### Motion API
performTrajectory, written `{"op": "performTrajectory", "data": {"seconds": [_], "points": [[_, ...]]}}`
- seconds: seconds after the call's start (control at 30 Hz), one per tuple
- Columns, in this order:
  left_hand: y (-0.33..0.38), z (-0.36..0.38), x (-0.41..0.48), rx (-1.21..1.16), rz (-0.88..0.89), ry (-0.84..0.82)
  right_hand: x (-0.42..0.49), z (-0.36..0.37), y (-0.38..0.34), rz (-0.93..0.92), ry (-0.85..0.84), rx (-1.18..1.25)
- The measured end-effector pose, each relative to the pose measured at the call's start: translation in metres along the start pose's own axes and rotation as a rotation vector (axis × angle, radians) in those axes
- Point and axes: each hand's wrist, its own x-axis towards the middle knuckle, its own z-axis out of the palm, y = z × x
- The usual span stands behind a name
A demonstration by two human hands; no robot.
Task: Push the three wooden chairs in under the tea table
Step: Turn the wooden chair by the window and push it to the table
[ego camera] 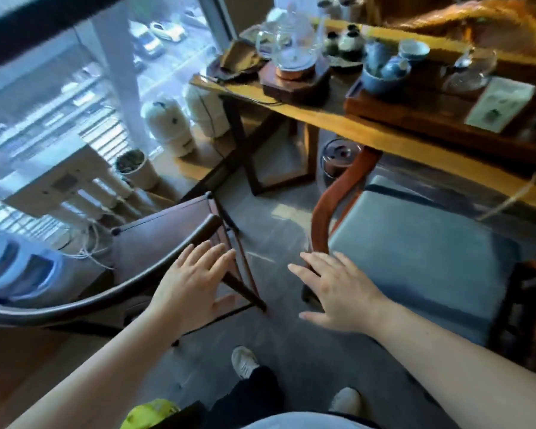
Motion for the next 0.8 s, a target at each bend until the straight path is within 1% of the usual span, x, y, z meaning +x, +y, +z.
{"op": "performTrajectory", "data": {"seconds": [0.1, 0.2, 0.33, 0.47, 0.6, 0.73, 0.8], "points": [[-0.05, -0.002, -0.014, 0.004, -0.126, 0.027, 0.035, -0.004, -0.023, -0.059, -0.02, -0.033], [-0.095, 0.005, -0.034, -0.031, -0.248, 0.015, 0.078, -0.012, -0.052, -0.135, -0.044, -0.052], [-0.135, 0.027, -0.06, -0.069, -0.339, -0.021, 0.138, -0.016, -0.093, -0.211, -0.057, -0.095], [-0.168, 0.053, -0.087, -0.083, -0.414, -0.122, 0.191, -0.006, -0.135, -0.337, -0.107, -0.159], [-0.184, 0.07, -0.104, -0.119, -0.492, -0.217, 0.227, 0.003, -0.166, -0.426, -0.197, -0.195], [-0.197, 0.082, -0.108, -0.091, -0.556, -0.407, 0.254, 0.017, -0.178, -0.487, -0.263, -0.241], [-0.204, 0.09, -0.108, -0.075, -0.58, -0.468, 0.265, 0.025, -0.18, -0.512, -0.313, -0.264]]}}
